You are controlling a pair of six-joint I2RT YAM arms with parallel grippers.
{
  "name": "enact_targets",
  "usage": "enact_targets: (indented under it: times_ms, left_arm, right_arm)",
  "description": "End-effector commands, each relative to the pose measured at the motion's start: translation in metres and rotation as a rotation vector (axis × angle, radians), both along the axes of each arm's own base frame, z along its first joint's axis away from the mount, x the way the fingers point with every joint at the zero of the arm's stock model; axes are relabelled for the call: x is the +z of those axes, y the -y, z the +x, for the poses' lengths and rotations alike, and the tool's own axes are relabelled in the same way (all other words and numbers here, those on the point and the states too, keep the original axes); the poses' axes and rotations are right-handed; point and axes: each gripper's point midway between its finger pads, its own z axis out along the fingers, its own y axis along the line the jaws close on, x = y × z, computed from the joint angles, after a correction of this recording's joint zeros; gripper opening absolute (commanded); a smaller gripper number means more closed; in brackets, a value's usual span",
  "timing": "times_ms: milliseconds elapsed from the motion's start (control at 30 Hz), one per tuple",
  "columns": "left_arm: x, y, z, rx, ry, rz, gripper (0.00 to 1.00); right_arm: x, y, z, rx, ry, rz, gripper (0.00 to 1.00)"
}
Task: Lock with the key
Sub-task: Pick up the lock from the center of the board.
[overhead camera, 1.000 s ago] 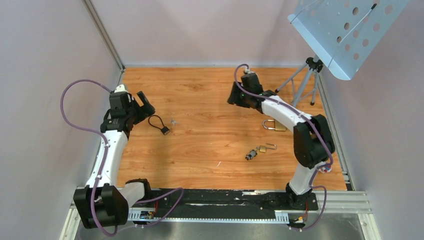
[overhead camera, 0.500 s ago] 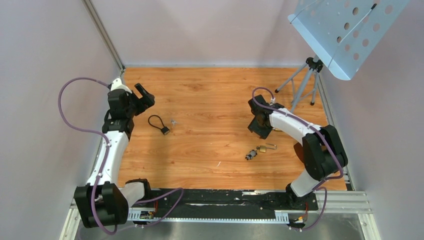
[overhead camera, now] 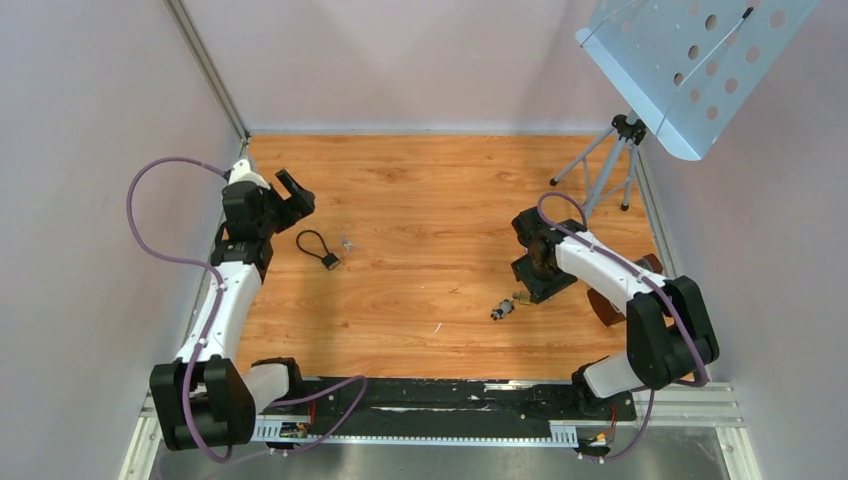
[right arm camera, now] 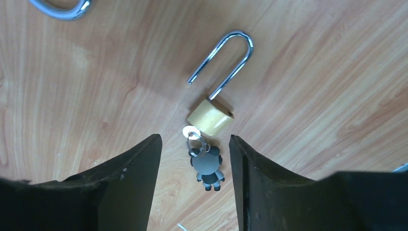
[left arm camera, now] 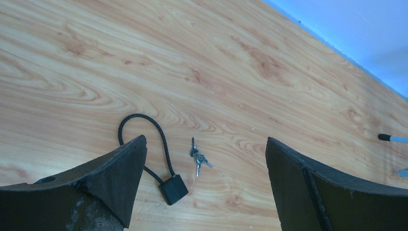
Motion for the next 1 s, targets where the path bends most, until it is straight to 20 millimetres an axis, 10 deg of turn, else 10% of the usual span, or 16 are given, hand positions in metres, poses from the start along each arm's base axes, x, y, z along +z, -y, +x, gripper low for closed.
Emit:
enact_targets:
  times_ms: [0, 533, 967]
  left_arm:
    - [0.011, 0.004, 0.000, -0.009, 0.061, 0.014, 0.98]
    - [0.003, 0.015, -0.003, -0.047, 0.048, -0.028, 0.98]
    - [0.003, 0.020, -0.002, -0.062, 0.048, -0.033, 0.98]
  right_arm:
    - [-0.004, 0.005, -0.005, -0.109, -0.028, 0.003, 0.58]
    - [-0.030, 0.007, 0.006, -0.233, -0.068, -0.003, 0.65]
    - [-0.038, 0.011, -0.001, -0.277, -0.078, -0.011, 0.27]
